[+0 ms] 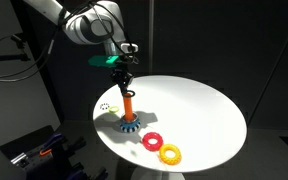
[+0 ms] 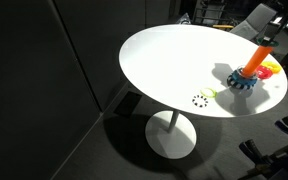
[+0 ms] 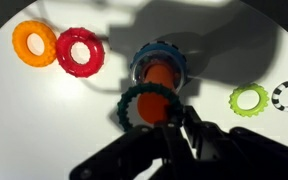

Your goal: Place the dark green ring on the stack

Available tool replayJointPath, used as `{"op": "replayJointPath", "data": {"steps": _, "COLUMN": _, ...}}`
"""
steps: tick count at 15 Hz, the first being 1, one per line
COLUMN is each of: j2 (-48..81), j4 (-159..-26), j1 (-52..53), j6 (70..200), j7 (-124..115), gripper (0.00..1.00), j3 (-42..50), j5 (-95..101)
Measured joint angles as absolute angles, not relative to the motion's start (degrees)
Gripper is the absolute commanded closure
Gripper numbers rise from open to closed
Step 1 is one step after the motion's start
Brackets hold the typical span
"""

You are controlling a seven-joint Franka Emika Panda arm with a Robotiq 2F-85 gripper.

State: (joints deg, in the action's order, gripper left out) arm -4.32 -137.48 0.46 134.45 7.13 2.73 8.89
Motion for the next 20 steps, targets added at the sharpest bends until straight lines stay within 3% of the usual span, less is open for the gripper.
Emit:
{"op": "replayJointPath", "data": {"steps": 5, "j2": -4.71, "j4": -138.16, "j1": 0.46, "j6": 134.44, "j7": 7.13, "gripper": 0.94, "j3": 2.73, "j5": 8.89}}
{"op": "replayJointPath", "data": {"steps": 6, "j2": -4.74, "j4": -138.19, "j1": 0.46, "j6": 134.44, "j7": 7.13, "gripper": 0.86, "j3": 2.73, "j5": 8.89}}
{"op": "replayJointPath", "data": {"steps": 7, "j2": -4.75, "j4": -138.20, "j1": 0.46, "j6": 134.44, "j7": 7.13, "gripper": 0.60, "j3": 2.73, "j5": 8.89}}
{"op": "replayJointPath", "data": {"steps": 9, "j2": -4.76, "j4": -138.21, "j1": 0.46, "j6": 134.44, "j7": 7.13, "gripper": 0.53, "j3": 2.73, "j5": 8.89}}
{"op": "replayJointPath", "data": {"steps": 15, "j2": -4.75, "j4": -138.29, "j1": 0.46, "j6": 134.44, "j7": 7.13, "gripper": 0.06, "j3": 2.74, "j5": 8.89}}
{"op": "replayJointPath", "data": {"steps": 16, "j2": -4.75, "j4": -138.29, "j1": 0.45, "j6": 134.44, "j7": 7.12, "gripper": 0.00, "j3": 2.74, "j5": 8.89}}
{"op": "replayJointPath", "data": {"steps": 20, "j2": -4.76, "j4": -138.29, "j1": 0.44, "j6": 134.44, "j7": 7.12, "gripper": 0.00, "j3": 2.74, "j5": 8.89}}
